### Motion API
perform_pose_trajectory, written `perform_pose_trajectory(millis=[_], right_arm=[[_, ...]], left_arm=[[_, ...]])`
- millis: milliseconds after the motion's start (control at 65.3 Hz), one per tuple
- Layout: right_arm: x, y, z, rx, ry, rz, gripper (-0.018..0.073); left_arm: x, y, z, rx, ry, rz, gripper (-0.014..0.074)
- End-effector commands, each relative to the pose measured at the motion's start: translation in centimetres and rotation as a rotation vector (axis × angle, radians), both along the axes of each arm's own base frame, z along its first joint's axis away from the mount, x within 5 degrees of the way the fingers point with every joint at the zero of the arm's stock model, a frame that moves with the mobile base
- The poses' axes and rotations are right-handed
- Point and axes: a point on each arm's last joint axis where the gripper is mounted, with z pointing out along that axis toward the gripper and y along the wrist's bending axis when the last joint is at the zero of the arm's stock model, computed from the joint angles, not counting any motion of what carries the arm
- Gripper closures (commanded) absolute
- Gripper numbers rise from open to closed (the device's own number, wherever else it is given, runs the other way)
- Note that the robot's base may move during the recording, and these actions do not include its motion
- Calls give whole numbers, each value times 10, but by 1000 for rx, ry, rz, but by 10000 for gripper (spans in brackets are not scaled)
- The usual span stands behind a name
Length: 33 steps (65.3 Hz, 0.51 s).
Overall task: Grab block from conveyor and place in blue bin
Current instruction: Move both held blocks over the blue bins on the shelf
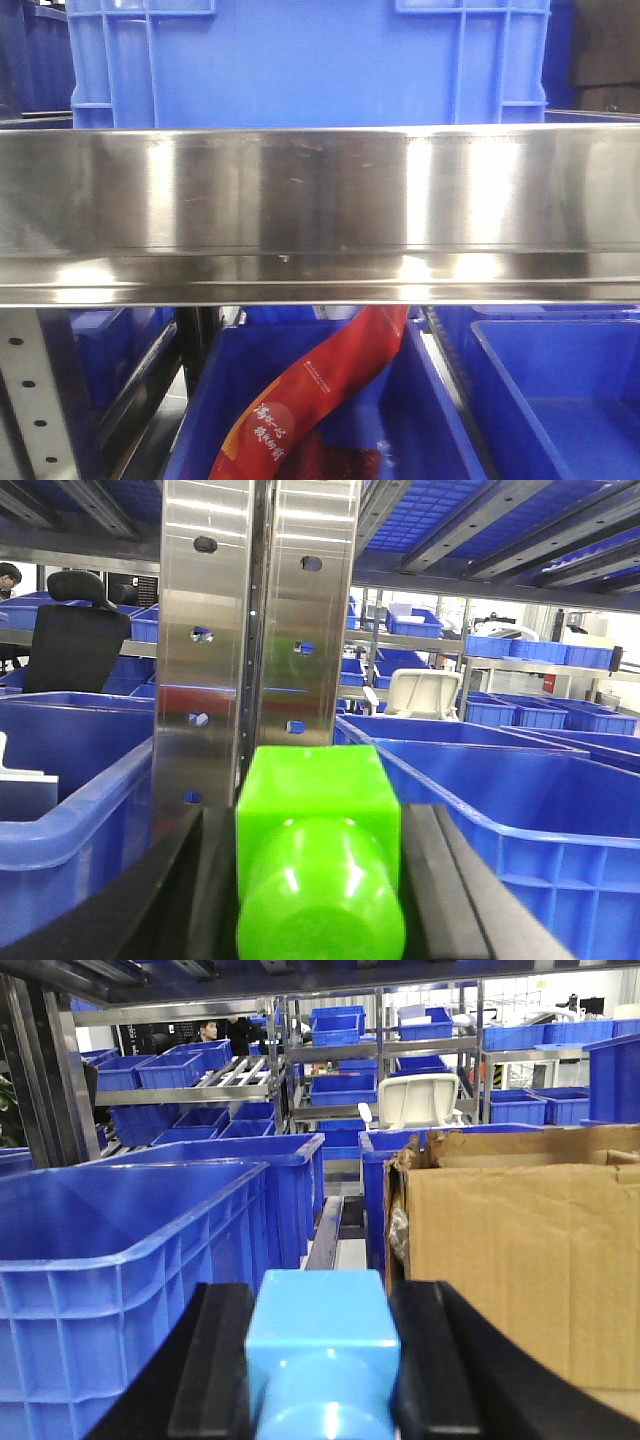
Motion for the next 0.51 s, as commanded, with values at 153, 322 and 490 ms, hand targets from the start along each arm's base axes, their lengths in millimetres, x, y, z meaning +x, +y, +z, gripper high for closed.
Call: perform_pose_trajectory(millis=[153, 322, 490], right_arm=[[1, 0, 6, -43, -38, 1, 720], [23, 10, 26, -178, -4, 64, 720], [59, 27, 41, -185, 37, 140, 720]], left_arm=[[0, -1, 5, -8, 4, -8, 707], [19, -6, 24, 81, 109, -58, 707], [51, -20, 38, 221, 147, -139, 707]])
